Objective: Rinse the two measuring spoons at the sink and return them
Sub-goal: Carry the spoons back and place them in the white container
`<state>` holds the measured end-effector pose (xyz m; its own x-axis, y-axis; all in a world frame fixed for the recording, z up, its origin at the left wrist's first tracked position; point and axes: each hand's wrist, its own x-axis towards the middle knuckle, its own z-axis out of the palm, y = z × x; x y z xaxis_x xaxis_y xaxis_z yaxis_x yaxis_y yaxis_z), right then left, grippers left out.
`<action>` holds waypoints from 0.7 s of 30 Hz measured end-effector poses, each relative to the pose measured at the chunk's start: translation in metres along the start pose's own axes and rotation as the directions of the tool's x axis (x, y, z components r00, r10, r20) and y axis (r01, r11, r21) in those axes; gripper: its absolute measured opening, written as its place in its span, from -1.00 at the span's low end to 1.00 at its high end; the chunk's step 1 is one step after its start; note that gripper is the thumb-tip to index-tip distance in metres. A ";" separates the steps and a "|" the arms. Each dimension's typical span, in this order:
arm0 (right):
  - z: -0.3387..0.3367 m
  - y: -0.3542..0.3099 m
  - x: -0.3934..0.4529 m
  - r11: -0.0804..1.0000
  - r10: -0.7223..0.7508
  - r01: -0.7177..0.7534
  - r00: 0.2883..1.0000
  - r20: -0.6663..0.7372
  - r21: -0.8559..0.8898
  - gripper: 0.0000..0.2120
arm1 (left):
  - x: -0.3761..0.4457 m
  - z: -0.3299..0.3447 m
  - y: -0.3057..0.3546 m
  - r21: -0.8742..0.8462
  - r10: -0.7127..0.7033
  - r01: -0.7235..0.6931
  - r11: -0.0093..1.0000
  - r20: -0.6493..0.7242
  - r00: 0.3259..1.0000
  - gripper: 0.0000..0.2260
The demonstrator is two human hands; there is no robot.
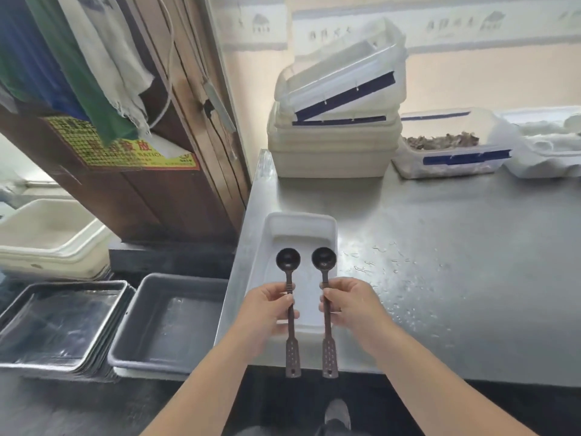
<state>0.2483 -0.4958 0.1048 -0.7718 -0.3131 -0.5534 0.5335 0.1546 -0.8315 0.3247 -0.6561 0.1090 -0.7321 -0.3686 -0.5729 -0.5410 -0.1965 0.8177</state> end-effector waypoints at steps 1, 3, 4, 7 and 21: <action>0.001 -0.006 0.010 1.000 0.002 -0.002 1.000 0.004 -0.010 -0.89 | 0.010 0.001 0.005 0.002 0.001 -0.001 1.000 -0.010 1.000 -0.85; 0.007 -0.015 0.031 1.000 0.016 -0.016 1.000 0.016 -0.011 -0.88 | 0.028 0.002 0.015 0.000 0.014 -0.014 1.000 -0.020 1.000 -0.83; 0.011 -0.018 0.041 1.000 0.023 -0.022 1.000 0.019 -0.009 -0.88 | 0.037 0.002 0.020 0.000 0.021 -0.021 1.000 -0.024 0.999 -0.82; 0.025 -0.022 0.069 0.999 0.033 -0.033 0.999 -0.014 -0.001 -0.82 | 0.066 0.000 0.030 -0.008 0.030 -0.030 1.000 -0.039 0.999 -0.82; 0.069 0.026 0.146 0.908 0.159 -0.265 0.935 -0.318 -0.325 -0.76 | 0.172 0.003 -0.021 0.411 -0.060 0.076 0.909 -0.052 0.997 -0.80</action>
<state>0.1730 -0.6022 0.0052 -0.7469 0.0303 -0.6643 0.5763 0.5279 -0.6239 0.2090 -0.7127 -0.0064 -0.6758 -0.4024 -0.6175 -0.7173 0.1665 0.6766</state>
